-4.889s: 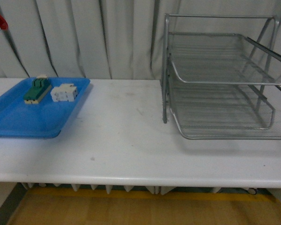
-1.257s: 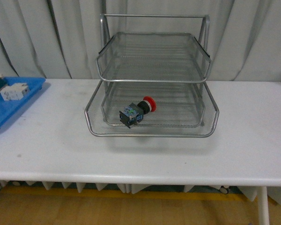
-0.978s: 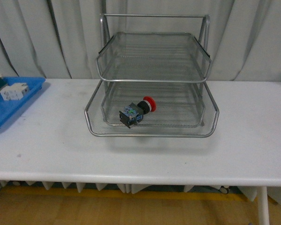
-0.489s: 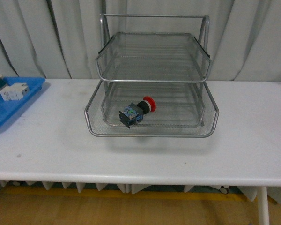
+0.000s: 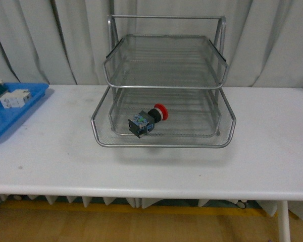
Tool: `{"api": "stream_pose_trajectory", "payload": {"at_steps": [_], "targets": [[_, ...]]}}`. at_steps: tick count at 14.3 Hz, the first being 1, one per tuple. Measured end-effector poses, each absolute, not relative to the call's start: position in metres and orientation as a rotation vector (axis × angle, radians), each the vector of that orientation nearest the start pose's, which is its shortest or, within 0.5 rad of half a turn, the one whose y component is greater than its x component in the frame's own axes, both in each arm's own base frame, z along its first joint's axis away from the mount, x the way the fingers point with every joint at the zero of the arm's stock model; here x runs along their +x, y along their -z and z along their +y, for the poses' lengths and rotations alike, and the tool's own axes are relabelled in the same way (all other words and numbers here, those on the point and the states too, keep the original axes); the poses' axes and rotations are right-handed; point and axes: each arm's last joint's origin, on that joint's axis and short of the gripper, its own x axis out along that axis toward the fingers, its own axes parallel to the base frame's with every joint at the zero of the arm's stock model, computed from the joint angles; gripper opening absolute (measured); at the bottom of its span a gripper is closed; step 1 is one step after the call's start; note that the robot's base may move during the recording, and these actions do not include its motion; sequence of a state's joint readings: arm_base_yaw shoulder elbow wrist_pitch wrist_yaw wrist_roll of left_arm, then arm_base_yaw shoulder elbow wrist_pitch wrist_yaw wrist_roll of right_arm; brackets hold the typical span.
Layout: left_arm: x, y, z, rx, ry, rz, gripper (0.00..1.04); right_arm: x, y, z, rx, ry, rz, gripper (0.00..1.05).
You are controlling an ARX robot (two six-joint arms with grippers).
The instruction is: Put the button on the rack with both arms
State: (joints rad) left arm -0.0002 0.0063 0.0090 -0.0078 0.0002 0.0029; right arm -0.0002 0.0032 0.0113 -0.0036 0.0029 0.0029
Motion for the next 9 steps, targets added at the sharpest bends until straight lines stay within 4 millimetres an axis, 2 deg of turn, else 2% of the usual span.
{"api": "stream_pose_trajectory", "payload": {"at_steps": [1, 8, 9], "targets": [[0.0974, -0.1660, 0.0000, 0.001, 0.000, -0.002, 0.03, 0.0972, -0.1667, -0.0001, 0.003, 0.003, -0.004, 0.98], [0.0974, -0.1658, 0.0000, 0.001, 0.000, -0.001, 0.90, 0.0973, -0.1662, -0.0001, 0.003, 0.002, 0.001, 0.98], [0.0974, -0.1658, 0.0000, 0.002, 0.000, -0.001, 1.00, 0.0981, -0.1650, 0.0009, 0.040, -0.040, 0.187, 0.98]]}}
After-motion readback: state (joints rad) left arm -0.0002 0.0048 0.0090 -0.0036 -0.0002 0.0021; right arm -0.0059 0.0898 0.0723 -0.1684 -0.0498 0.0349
